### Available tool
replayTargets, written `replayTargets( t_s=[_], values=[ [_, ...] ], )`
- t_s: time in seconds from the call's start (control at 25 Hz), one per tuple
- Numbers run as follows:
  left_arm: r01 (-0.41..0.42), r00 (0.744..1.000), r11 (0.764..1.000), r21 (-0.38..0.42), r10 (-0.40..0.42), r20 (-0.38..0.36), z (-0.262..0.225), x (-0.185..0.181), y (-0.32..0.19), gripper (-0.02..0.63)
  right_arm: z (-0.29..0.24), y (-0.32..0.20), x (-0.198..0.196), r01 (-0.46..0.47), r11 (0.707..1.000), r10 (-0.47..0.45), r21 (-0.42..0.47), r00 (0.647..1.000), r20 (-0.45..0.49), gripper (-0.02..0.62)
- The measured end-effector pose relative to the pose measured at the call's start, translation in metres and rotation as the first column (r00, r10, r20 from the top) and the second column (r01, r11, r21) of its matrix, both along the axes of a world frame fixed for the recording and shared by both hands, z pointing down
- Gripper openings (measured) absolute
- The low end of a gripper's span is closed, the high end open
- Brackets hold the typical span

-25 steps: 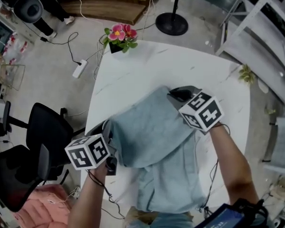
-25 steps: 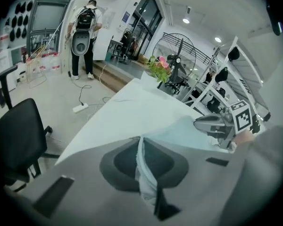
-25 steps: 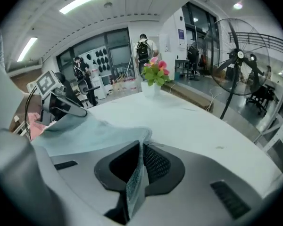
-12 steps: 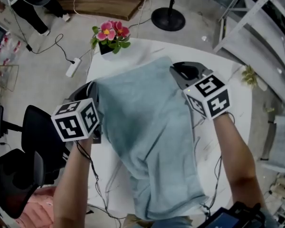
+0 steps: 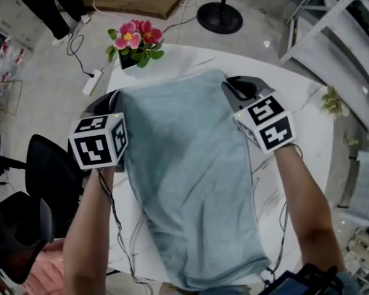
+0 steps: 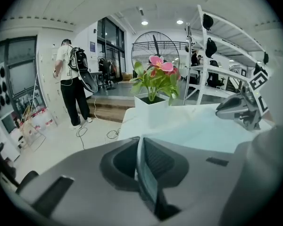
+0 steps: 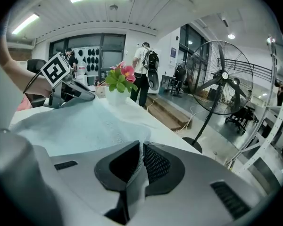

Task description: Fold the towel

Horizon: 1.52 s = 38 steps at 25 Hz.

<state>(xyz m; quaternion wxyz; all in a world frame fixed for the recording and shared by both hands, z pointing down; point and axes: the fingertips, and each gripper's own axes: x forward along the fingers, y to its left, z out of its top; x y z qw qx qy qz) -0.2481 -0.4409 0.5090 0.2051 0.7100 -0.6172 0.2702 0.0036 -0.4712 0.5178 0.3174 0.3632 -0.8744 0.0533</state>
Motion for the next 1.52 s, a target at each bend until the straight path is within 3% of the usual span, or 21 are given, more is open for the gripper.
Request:
replayTargets(
  t_s=[0.32, 0.4, 0.48, 0.52, 0.64, 0.8, 1.0, 1.28, 1.52],
  values=[
    [-0.012, 0.998, 0.999, -0.039, 0.014, 0.057, 0.011, 0.006, -0.003, 0.031, 0.008, 0.0, -0.002, -0.018, 1.0, 0.016, -0.024, 0.996, -0.089, 0.042],
    [-0.014, 1.0, 0.999, -0.046, 0.015, 0.014, 0.01, 0.008, 0.0, 0.099, 0.008, 0.003, -0.004, -0.004, 0.999, 0.002, -0.052, 0.999, -0.048, 0.056],
    [-0.009, 0.998, 0.998, -0.058, 0.006, -0.055, 0.007, 0.008, 0.009, 0.198, 0.003, 0.009, -0.005, 0.015, 0.994, -0.01, -0.107, 0.999, 0.047, 0.187],
    [-0.003, 0.996, 0.998, -0.061, -0.002, -0.084, 0.004, 0.006, 0.015, 0.23, -0.002, 0.011, -0.003, 0.016, 0.992, -0.004, -0.126, 0.995, 0.096, 0.216],
    [0.026, 0.992, 0.999, -0.041, -0.031, -0.126, -0.011, -0.009, 0.037, 0.259, -0.021, 0.021, 0.006, 0.002, 0.993, 0.019, -0.116, 0.983, 0.18, 0.229],
    [0.037, 0.984, 0.995, 0.089, -0.021, -0.18, -0.061, -0.013, 0.073, 0.261, -0.045, 0.046, 0.022, -0.006, 0.996, 0.024, -0.085, 0.978, 0.208, 0.229],
    [-0.036, 0.979, 0.973, 0.226, 0.08, -0.189, -0.117, 0.022, 0.154, 0.256, -0.069, 0.107, 0.042, -0.008, 0.998, 0.021, -0.062, 0.979, 0.205, 0.222],
    [-0.08, 0.969, 0.94, 0.333, 0.152, -0.194, -0.171, 0.064, 0.291, 0.225, -0.128, 0.236, 0.05, 0.035, 0.999, -0.036, 0.008, 0.971, 0.235, 0.218],
    [-0.144, 0.972, 0.898, 0.415, 0.207, -0.111, -0.199, 0.098, 0.418, 0.225, -0.156, 0.366, 0.08, 0.103, 0.992, -0.116, 0.073, 0.974, 0.194, 0.215]
  ],
)
